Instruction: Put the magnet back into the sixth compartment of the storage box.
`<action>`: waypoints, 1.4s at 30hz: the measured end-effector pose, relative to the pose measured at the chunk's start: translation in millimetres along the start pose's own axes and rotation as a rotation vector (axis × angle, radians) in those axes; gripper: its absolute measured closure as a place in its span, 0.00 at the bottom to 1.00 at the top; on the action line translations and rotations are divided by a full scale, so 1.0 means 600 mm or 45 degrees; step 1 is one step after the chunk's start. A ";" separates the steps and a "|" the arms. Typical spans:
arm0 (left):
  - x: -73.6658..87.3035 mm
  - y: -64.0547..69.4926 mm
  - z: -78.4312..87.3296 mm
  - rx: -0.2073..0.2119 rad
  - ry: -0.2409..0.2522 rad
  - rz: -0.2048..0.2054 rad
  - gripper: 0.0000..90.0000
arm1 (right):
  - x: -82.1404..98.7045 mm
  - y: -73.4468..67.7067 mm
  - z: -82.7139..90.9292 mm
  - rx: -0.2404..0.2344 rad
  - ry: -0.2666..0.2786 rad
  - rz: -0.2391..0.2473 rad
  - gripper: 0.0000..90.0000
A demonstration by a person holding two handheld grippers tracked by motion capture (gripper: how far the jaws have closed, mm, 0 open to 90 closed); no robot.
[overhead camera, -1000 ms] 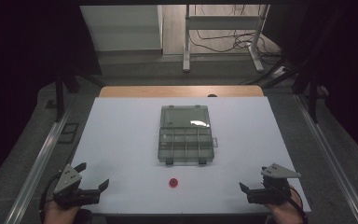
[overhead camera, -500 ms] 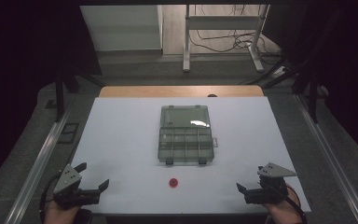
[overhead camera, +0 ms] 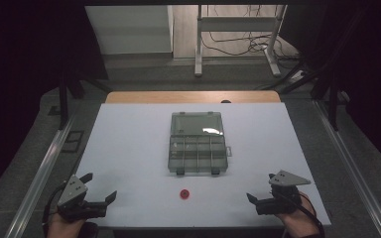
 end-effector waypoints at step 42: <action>0.000 0.000 -0.001 0.009 -0.006 -0.006 0.01 | -0.059 -0.042 -0.046 -0.119 -0.045 0.076 0.00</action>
Point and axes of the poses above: each handheld gripper's, and its own axes: z roughly backward along the jaws, x roughly out of its underside, y roughly to its right, the point moved 6 cm from there along -z, roughly forward along the jaws, and after that the axes turned 10 degrees about -y, right-handed, at the moved point
